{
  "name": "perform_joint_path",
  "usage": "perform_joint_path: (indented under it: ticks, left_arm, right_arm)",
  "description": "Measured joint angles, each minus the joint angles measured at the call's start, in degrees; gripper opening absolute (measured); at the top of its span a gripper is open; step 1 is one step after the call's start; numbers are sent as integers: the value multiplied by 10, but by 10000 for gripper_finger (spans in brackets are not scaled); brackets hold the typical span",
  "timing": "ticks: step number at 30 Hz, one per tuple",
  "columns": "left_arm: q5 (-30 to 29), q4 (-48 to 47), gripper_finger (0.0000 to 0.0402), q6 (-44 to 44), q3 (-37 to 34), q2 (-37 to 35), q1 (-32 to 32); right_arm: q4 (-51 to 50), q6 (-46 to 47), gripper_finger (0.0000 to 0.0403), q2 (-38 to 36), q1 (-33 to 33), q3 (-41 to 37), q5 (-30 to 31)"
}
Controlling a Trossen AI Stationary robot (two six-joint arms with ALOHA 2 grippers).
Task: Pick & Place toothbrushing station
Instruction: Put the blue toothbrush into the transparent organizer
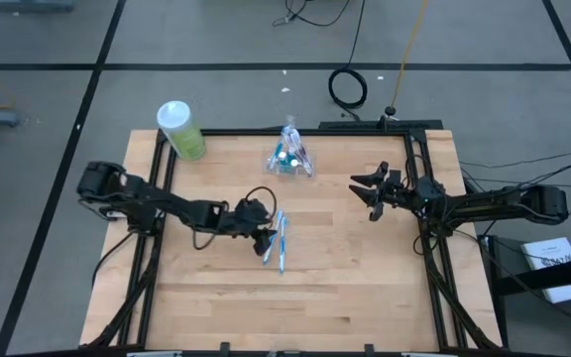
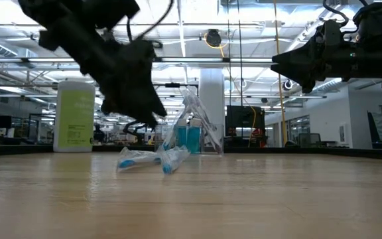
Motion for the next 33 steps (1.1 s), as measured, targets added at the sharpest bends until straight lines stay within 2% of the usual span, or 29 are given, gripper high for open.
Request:
perform_joint_path:
  ticks: [3, 7, 14, 24, 27, 33]
  left_arm:
    - [-31, -2, 202, -35, 0, 33, 13]
    - [-41, 2, 202, -69, 0, 66, 30]
    - [-30, 58, 202, -64, 0, 88, 23]
    - [-56, 51, 202, -44, 28, 135, 20]
    - [-56, 6, 202, -32, 55, 155, 20]
    - [-57, -185, 202, -32, 118, 162, 27]
  right_arm:
    - [0, 0, 141, 0, 0, 0, 0]
    - [0, 0, 141, 0, 0, 0, 0]
    - [0, -1, 141, 0, 0, 0, 10]
    - [0, -4, 141, 0, 0, 0, 28]
    - [1, -4, 141, 0, 0, 0, 28]
    - [-1, -2, 141, 0, 0, 0, 27]
